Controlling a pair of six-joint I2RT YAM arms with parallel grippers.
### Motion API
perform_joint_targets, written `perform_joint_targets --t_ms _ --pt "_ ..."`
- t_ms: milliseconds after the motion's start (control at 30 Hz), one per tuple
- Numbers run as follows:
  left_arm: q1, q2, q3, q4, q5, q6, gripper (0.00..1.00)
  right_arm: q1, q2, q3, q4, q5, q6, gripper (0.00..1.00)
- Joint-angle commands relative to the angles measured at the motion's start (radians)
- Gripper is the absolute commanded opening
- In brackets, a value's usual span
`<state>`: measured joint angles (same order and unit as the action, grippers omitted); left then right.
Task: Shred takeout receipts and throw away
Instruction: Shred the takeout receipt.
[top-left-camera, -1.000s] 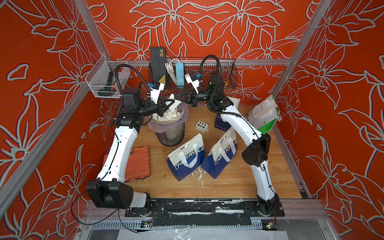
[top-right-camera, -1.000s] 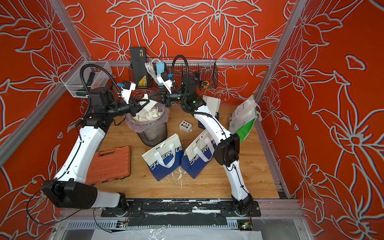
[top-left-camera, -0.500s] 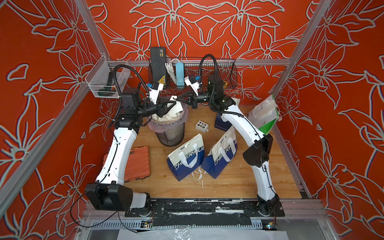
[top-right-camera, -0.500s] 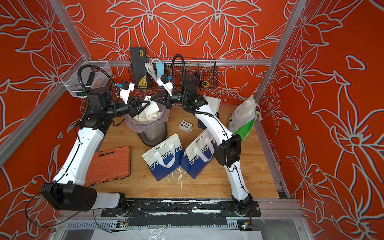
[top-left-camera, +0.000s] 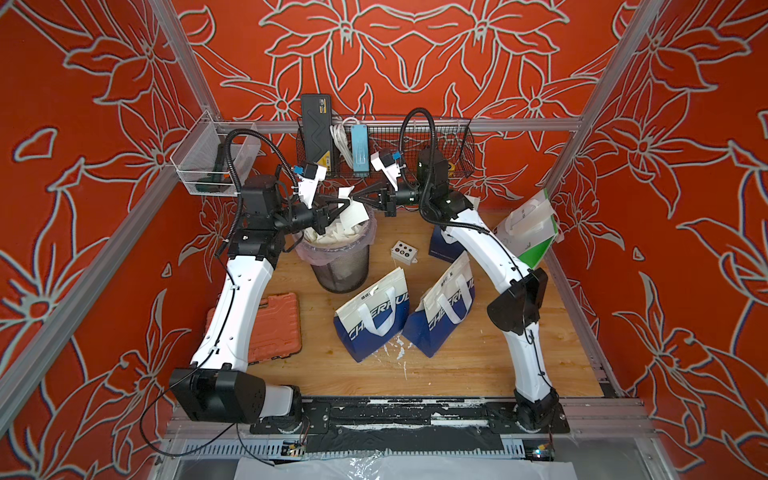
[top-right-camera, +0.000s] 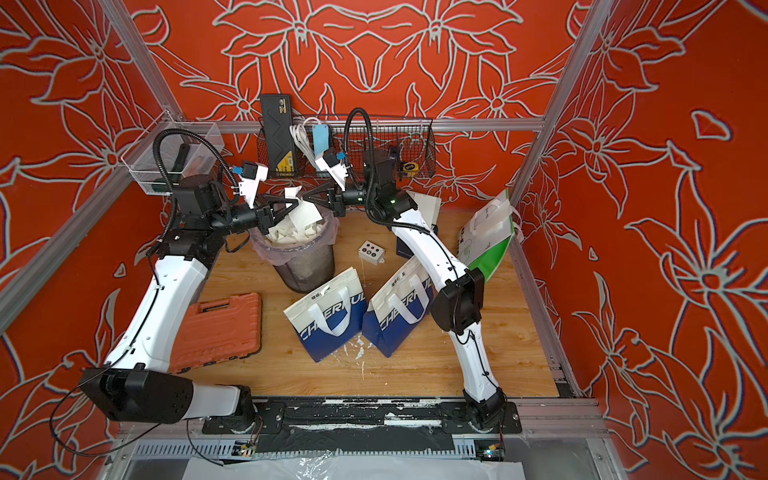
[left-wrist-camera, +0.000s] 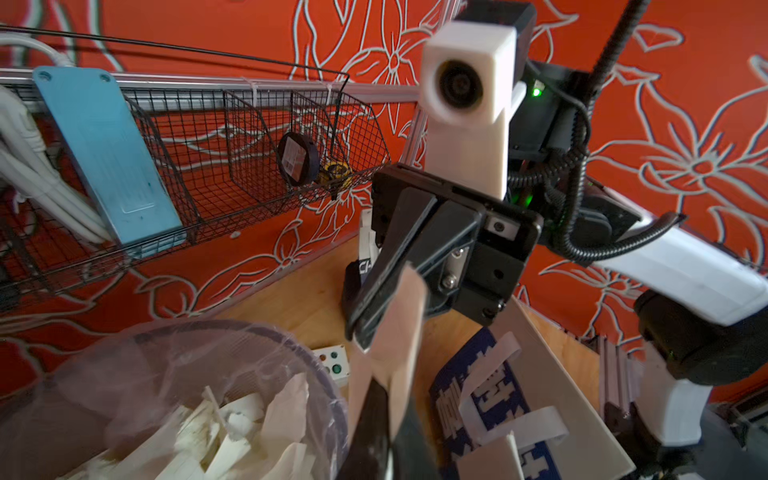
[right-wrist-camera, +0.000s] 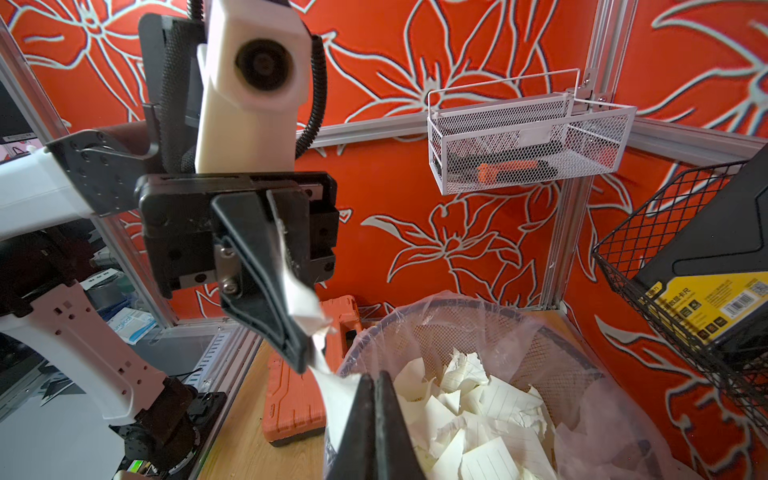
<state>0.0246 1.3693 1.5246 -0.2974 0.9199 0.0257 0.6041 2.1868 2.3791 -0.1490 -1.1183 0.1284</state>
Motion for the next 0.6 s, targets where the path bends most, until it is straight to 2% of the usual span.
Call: perform_joint_targets --t_ms 0,167,233,267,400,567 --pt "-0.004 -0.003 0.02 0.03 -0.016 -0.007 0.0 -0.003 -0.058 -0.023 0.04 -0.034 0.004 0.0" --pt "-0.003 -0.005 0.02 0.038 -0.007 -0.018 0.0 -0.006 -0.059 -0.034 0.035 -0.112 0.002 0.0" --pt "-0.003 -0.006 0.023 0.037 0.003 -0.018 0.0 -0.007 -0.061 -0.047 0.033 -0.124 -0.008 0.14" --pt "-0.004 -0.008 0.024 0.042 0.014 -0.02 0.0 -0.007 -0.062 -0.047 0.03 -0.122 -0.013 0.17" --pt "-0.003 -0.007 0.017 0.068 0.05 -0.041 0.0 -0.007 -0.04 -0.027 0.032 -0.136 0.005 0.21" --pt "-0.004 -0.001 0.018 0.084 0.083 -0.054 0.0 -0.004 -0.03 -0.026 0.063 -0.135 0.022 0.32"
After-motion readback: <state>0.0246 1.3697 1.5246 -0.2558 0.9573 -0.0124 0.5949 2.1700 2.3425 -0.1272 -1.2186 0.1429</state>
